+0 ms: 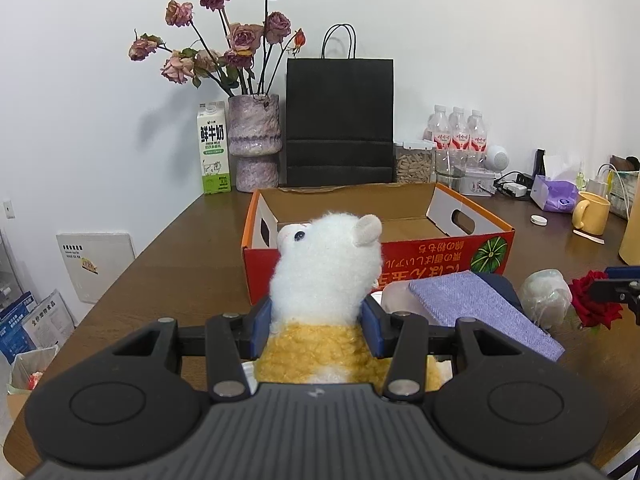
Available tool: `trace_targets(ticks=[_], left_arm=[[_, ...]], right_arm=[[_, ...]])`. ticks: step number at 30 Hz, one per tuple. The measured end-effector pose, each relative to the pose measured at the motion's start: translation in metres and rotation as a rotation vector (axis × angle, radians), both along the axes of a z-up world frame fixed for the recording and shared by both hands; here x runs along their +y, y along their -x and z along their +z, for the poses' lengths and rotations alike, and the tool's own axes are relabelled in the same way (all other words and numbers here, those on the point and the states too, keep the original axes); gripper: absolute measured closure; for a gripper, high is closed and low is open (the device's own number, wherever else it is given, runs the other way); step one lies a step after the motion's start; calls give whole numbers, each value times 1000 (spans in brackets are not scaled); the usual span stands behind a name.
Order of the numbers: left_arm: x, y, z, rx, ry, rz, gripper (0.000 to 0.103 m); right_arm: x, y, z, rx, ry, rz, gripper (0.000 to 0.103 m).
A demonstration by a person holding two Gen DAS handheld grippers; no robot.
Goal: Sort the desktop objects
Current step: 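Carry the plush into the cardboard box with the left tool while the right tool drops the rose there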
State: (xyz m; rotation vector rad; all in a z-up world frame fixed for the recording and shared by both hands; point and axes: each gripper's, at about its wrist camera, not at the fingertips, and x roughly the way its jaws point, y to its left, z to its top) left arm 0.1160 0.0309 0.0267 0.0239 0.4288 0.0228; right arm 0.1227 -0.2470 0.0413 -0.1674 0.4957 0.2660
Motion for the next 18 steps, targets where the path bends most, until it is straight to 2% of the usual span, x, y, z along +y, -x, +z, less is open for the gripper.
trace_targets(ticks=[4,7,13,18], left_arm=[[-1,0,-2,8,3,-3,56],[-1,0,2,-1,5,-7,56],[1,-10,28,-58,17,-25,56],[4,-45,62,-105,34,-37,56]], right_arm=[[-7,-2,-8,28,-15,-20,78],[-11,-1,-2,13,-37,-14,78],[-2,-16,33,-77,-71,24,78],[17,-58,67,-139,-87,58,78]])
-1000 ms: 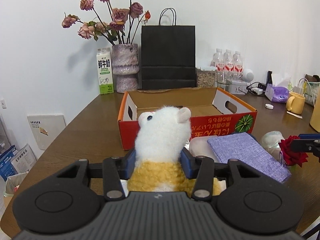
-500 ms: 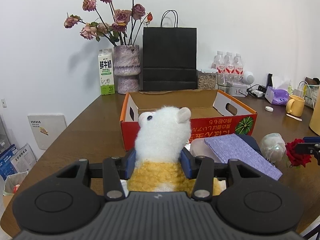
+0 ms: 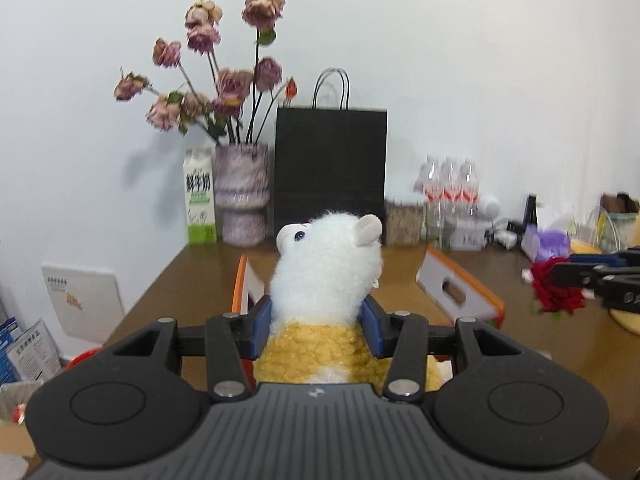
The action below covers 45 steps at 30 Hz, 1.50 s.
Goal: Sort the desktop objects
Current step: 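Carry the plush into the cardboard box with the left tool while the right tool drops the rose there, then withdraw both open tools from the box back over the table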
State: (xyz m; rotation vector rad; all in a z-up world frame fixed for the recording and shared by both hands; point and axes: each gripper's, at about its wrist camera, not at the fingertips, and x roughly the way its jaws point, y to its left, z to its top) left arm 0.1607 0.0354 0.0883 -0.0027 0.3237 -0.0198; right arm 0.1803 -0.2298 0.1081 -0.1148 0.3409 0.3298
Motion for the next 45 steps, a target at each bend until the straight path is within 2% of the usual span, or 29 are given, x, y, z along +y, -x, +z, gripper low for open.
trace_targets(ticks=[4,8,12,16,20,26,29,31,32,33,34,35,36,38,40,45], left_arm=[[3,-56,21,18,0,12,56],[3,-125,23,102,-10,19,56],[3,-190,5,213,-41,26,56],[2,-246,-24,355,-70,26,56],[4,-277,-39,453,-70,12,56],[-5,-291,-55,545,-130,1,56],[-6,-292,-57,541,-124,16,55],[-9,-290,-58,526,-136,23,52],[-11,-290,-58,517,-145,26,51],[-14,-288,-57,500,-152,30,47],[-15,-285,-55,481,-155,33,39],[-17,-281,-52,463,-156,34,33],[-19,-278,-50,450,-161,39,20],[-21,-271,-43,418,-176,44,13],[-22,-259,-33,372,-180,54,0],[-16,-225,-8,252,-100,58,0]], right_arm=[[21,-56,15,22,-9,20,78],[45,-127,13,91,7,17,78],[62,-198,-10,182,27,16,78],[79,-262,-43,313,65,36,78],[86,-299,-65,412,97,36,78],[89,-314,-79,500,157,40,75],[88,-314,-85,506,172,40,71],[86,-314,-88,522,164,41,66],[85,-313,-89,524,163,42,57],[85,-312,-88,514,163,40,42],[83,-311,-87,499,163,35,33],[82,-308,-84,481,161,25,16],[79,-305,-81,466,154,11,5],[71,-296,-72,442,113,-1,1],[64,-286,-61,433,78,4,0],[53,-251,-27,340,57,5,0]])
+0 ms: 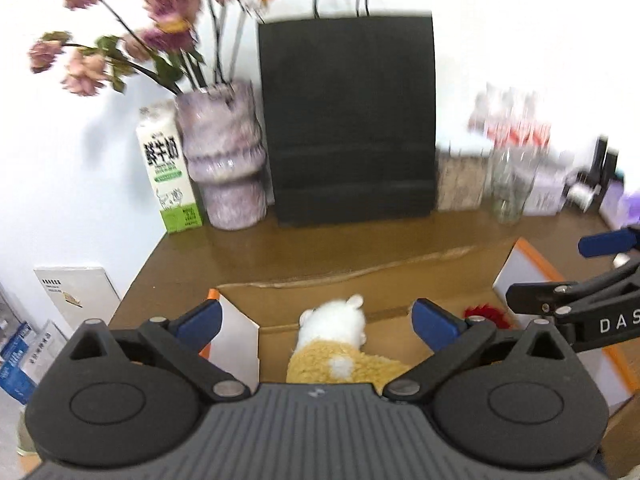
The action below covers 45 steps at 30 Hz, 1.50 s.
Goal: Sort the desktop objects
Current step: 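Withdraw both open tools from the box back over the table, then grasp the white bottle cap with the left tool while the right tool grasps the purple cloth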
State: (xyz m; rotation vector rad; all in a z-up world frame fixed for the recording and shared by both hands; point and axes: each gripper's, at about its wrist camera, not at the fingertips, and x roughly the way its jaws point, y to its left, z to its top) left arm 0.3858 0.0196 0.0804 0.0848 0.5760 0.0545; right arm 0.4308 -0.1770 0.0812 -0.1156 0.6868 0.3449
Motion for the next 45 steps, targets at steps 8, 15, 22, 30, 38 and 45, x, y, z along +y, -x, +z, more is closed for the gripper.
trace_targets(ticks=[8,15,22,30,38,45], left_arm=[[14,70,32,-122,87,2,0],[22,145,38,-229,142,5,0],[25,205,19,-275,162,31,0],[34,246,-12,-226,180,78,0],[48,275,-46,-160,226,158,0],[46,299,-70,-91,257,193,0]], right_arm=[[-7,72,41,-147,-38,27,0],[-16,146,48,-249,-66,36,0],[-33,211,25,-270,-95,29,0],[-54,259,-13,-257,-107,-76,0],[-66,295,-48,-201,-110,-128,0],[-72,322,-75,-133,-154,-170,0]])
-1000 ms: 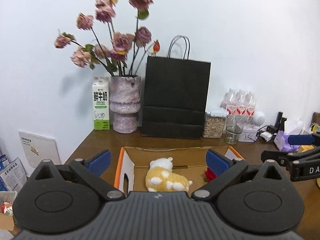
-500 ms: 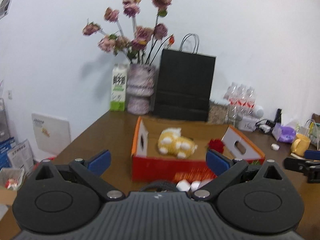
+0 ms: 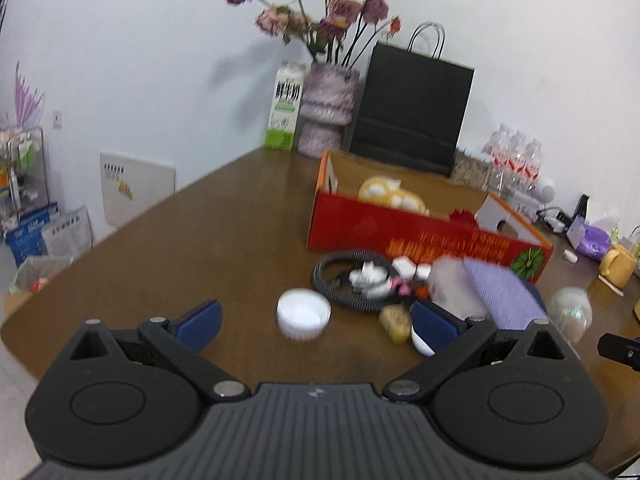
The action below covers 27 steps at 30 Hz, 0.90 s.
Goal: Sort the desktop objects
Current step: 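Grasp the white bottle cap with the left tool while the right tool grasps the purple cloth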
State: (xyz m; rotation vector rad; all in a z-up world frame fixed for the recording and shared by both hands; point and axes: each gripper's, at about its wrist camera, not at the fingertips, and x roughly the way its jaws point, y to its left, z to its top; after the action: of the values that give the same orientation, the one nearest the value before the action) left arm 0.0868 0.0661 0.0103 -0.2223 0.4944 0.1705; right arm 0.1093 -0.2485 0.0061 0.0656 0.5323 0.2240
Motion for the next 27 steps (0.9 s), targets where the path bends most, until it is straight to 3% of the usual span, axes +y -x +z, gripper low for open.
trace_targets(ticks=[10,17,27], left_arm=[[-8,-9,-5,19,-64,-47,0],[-7,-26,-6,36,-100,-68,0],[0,-49,-18,78,-122,-77,4]], right_arm=[[17,-5,-4,12,47,66,0],[43,-20,5,-53,98,146,0],[80,-52,-9,12,159,226,0]])
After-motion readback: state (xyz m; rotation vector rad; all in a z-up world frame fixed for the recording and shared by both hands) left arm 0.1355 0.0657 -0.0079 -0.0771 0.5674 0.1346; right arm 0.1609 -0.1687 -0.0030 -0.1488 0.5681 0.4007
